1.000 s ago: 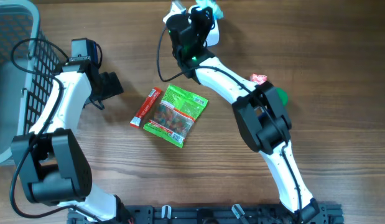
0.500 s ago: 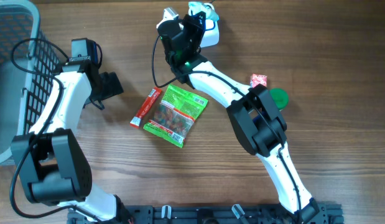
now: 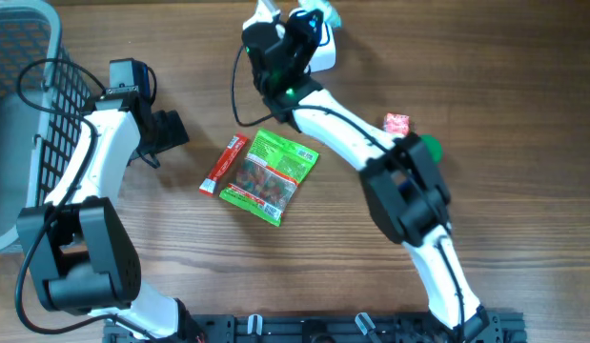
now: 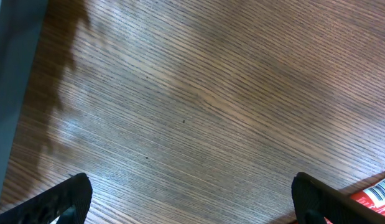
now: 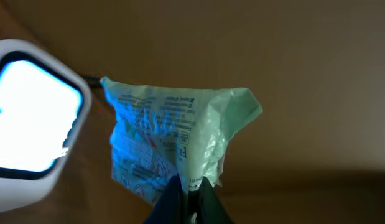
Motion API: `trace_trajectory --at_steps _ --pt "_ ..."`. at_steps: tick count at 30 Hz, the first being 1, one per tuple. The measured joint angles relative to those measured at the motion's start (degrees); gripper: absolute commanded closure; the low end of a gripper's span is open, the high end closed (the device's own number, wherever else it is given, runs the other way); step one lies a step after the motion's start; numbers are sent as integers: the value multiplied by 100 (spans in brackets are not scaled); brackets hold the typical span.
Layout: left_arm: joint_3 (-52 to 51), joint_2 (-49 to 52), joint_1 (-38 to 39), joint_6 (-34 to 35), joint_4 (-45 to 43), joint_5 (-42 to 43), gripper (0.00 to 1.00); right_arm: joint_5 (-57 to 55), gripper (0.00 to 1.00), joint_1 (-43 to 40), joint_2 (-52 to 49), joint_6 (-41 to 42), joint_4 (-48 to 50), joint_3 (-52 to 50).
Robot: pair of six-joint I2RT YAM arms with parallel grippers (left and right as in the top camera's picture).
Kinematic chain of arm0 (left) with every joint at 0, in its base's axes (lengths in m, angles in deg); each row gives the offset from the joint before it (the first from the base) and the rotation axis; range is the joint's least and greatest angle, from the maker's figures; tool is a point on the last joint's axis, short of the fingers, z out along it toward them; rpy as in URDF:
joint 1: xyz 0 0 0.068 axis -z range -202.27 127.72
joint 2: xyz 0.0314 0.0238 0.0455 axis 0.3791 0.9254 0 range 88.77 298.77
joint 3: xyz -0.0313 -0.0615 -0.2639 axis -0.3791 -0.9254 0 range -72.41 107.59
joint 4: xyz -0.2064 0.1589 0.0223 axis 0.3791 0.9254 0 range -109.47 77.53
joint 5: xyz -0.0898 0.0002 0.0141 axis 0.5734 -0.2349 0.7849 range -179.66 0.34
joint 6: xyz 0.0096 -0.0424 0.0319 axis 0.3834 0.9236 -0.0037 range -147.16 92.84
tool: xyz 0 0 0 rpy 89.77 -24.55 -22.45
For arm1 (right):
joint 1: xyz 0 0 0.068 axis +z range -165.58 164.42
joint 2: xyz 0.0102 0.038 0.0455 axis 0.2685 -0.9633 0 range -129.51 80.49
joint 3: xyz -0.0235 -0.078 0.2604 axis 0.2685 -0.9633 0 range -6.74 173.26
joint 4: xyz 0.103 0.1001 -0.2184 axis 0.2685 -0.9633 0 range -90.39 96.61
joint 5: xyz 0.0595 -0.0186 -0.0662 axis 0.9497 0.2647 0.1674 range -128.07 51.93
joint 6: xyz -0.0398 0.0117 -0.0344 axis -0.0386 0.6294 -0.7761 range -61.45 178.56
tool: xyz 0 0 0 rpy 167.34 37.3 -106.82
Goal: Scan the item barcode
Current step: 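Carry the light-green packet right and set it beside the jar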
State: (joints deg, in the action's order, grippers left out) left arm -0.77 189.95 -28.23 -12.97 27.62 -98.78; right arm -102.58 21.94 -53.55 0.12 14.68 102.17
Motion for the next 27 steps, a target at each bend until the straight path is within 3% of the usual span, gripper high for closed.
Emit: trace_trajectory --at_steps 3,7,11,12,16,19,24,25,26,27 --pt "0 0 0 0 0 4 0 197 96 -76 981 612 -1274 17" --pt "0 0 0 -2 2 4 0 1058 96 -282 2299 2297 -3956 111" --pt "0 0 0 -2 -2 4 0 2927 96 -549 2911 3670 -6161 140" --pt "0 0 0 -2 4 4 0 3947 96 -717 2975 3974 -7040 140" --pt "0 0 0 -2 4 2 0 5779 96 -1172 2957 4347 -8397 -118" --pt "0 0 0 -2 2 4 0 6419 94 -1486 2957 4478 -8465 -833" --pt "0 0 0 -2 2 7 0 6454 91 -1598 2909 4291 -7340 -2417" --pt "0 0 0 -2 2 4 0 6369 85 -1598 2907 4207 -7101 -2594" --pt "0 0 0 -2 2 4 0 6249 73 -1598 2903 4148 -6916 -2706" --pt "0 0 0 -2 2 7 0 6131 43 -1598 2903 4072 -6745 -2769"
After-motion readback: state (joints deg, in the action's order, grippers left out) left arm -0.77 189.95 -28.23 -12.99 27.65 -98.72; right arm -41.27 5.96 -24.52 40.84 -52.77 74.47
